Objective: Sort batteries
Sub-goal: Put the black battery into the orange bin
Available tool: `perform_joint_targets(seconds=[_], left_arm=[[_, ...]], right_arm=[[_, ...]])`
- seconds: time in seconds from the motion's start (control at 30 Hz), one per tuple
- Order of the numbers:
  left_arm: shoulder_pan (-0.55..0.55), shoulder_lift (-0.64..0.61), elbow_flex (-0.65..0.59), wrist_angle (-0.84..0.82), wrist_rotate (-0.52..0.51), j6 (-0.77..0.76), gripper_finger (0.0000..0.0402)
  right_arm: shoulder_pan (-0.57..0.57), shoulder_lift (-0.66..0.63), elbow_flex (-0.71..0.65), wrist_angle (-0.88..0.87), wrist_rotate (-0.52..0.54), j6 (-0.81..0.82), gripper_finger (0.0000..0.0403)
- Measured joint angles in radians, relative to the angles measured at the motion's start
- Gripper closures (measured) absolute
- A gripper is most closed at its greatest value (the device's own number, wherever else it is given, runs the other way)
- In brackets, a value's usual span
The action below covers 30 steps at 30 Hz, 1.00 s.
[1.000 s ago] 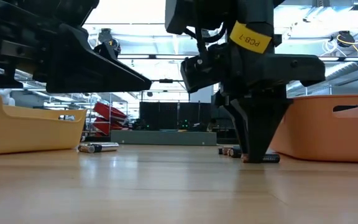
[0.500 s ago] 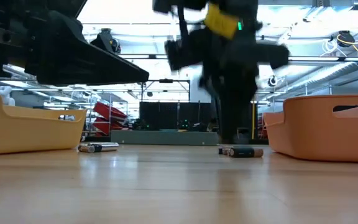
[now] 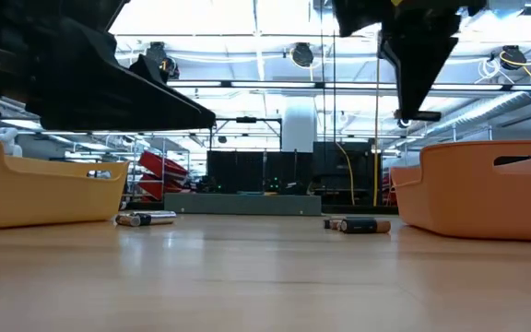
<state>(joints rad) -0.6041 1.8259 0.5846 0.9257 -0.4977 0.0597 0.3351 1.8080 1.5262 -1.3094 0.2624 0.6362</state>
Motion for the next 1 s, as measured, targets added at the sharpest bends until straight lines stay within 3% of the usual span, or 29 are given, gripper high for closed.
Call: perform_joint_targets(seconds=[0.3,0.47,0.67,1.0], left_arm=[[0.009,0.0,0.0,0.0,0.019,-0.027,0.0246],[0.021,0.0,0.0,0.0,0.019,-0.029,0.0246],[0.022,0.0,0.0,0.001,0.019,-0.028,0.0246],[0.022,0.0,0.0,0.006,0.022,-0.044,0.0246]], right_arm=[[-0.04,-0.197,-0.395,0.214,-0.033,0.201,0.0402],[-0.101,-0.246,-0.557,0.344,-0.067,0.259,0.037],[-0.133,-0.242,-0.598,0.401,-0.111,0.226,0.0334],[-0.114,-0.241,-0.538,0.382,-0.087,0.213,0.0346]])
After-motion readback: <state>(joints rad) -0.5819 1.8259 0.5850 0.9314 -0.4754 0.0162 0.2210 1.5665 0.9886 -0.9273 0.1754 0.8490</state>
